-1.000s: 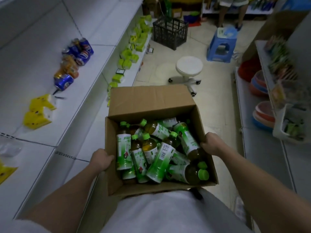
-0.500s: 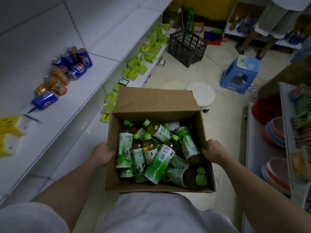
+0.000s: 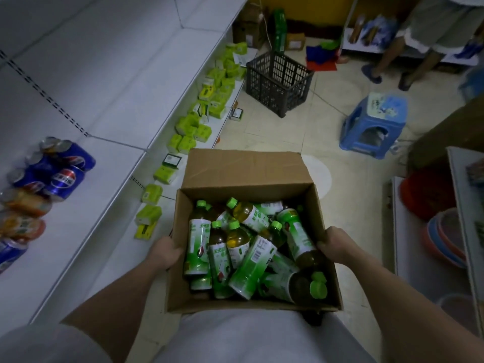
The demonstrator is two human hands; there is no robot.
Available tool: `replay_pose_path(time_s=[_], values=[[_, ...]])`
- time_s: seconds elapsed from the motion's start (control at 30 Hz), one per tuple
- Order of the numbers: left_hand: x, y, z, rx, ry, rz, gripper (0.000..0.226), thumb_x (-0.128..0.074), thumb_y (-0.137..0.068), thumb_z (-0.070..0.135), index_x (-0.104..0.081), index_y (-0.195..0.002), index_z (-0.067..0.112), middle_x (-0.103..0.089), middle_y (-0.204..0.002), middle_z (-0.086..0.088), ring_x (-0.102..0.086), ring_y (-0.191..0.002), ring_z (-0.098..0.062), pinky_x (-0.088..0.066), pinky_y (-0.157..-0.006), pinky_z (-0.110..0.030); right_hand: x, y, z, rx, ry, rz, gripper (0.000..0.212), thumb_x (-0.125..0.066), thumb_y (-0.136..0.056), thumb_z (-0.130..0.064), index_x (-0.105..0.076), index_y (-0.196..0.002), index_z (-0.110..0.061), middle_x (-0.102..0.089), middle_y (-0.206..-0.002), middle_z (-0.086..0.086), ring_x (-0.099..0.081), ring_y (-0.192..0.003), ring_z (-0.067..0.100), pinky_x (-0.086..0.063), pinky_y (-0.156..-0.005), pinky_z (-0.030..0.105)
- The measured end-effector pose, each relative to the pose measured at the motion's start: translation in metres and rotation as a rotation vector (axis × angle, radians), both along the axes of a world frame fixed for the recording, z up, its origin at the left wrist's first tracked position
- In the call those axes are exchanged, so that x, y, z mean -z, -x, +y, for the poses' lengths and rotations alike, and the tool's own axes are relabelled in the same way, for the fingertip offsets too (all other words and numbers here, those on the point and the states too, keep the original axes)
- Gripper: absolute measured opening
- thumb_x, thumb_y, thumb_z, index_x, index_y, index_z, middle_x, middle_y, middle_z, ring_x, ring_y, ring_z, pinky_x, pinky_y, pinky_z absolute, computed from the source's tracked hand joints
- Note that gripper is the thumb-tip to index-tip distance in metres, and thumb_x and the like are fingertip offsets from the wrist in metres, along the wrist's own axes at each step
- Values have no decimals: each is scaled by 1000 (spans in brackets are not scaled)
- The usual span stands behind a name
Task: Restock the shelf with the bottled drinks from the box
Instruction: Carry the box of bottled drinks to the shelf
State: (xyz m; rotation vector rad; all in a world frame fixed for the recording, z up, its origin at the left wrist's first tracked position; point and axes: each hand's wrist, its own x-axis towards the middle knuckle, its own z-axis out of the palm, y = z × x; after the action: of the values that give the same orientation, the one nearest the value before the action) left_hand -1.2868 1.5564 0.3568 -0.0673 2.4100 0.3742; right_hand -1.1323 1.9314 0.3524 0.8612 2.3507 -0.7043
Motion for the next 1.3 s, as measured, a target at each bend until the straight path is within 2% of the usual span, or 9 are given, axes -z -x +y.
replay_pose_path(time_s=[0.07,0.17,0.47,0.57,0.7,0.83,0.93,1.0,1.3], values=[[-3,20,33,-51,-7,-9,29,-65,-87,19,-66,-68,-2,-60,-66,-13,-66,-82,-33,-44,-63,-31,6,31,36,-31,21,23,13,-56,-81,-17,-57,-81,-4,-62,-87,16,-64,-84,35,-43,-63,31],[-5,47,82,-117,-12,47,30,-65,-86,20,-71,-89,-8,-71,-88,-23,-68,-87,-36,-52,-71,-35,8,86,97,-121,2,59,19,-56,-82,-16,-62,-89,1,-67,-98,23,-63,-87,36,-39,-64,28],[-21,116,176,-350,-55,158,21,-63,-88,20,-62,-75,3,-58,-78,-15,-58,-77,-26,-37,-63,-28,-36,269,216,-359,-49,138,26,-58,-82,-19,-65,-96,3,-67,-102,23,-63,-93,36,-43,-68,30],[-8,136,184,-415,-40,135,22,-60,-90,20,-63,-80,1,-60,-84,-19,-63,-85,-32,-40,-64,-30,-32,327,221,-448,-61,124,27,-58,-83,-19,-64,-98,2,-66,-102,22,-63,-93,35,-42,-67,30],[15,179,182,-445,-19,84,33,-55,-94,22,-65,-101,-9,-65,-108,-26,-61,-106,-35,-44,-82,-33,-9,396,211,-531,-82,81,29,-57,-85,-19,-63,-99,5,-65,-103,25,-63,-94,37,-42,-68,30],[31,242,169,-549,-60,61,30,-58,-90,20,-56,-66,2,-65,-91,-26,-64,-95,-37,-40,-68,-31,1,466,198,-544,-117,24,27,-56,-87,-18,-61,-99,6,-60,-95,20,-61,-94,37,-44,-68,33],[33,272,167,-629,-75,49,24,-60,-89,17,-66,-85,-6,-67,-94,-25,-65,-93,-36,-39,-66,-28,1,524,189,-638,-162,15,25,-55,-88,-22,-60,-88,2,-61,-94,24,-60,-87,35,-34,-65,30],[36,282,164,-653,-59,37,29,-61,-89,20,-67,-95,-8,-68,-97,-24,-65,-93,-36,-41,-66,-30,3,557,183,-681,-155,21,28,-55,-87,-23,-62,-92,3,-62,-95,23,-60,-87,35,-34,-65,29],[51,294,172,-820,23,-18,34,-57,-91,27,-69,-95,-5,-68,-101,-24,-64,-99,-38,-47,-78,-36,35,662,163,-955,-97,-33,32,-55,-89,-23,-60,-101,6,-61,-101,21,-58,-90,32,-33,-67,27]])
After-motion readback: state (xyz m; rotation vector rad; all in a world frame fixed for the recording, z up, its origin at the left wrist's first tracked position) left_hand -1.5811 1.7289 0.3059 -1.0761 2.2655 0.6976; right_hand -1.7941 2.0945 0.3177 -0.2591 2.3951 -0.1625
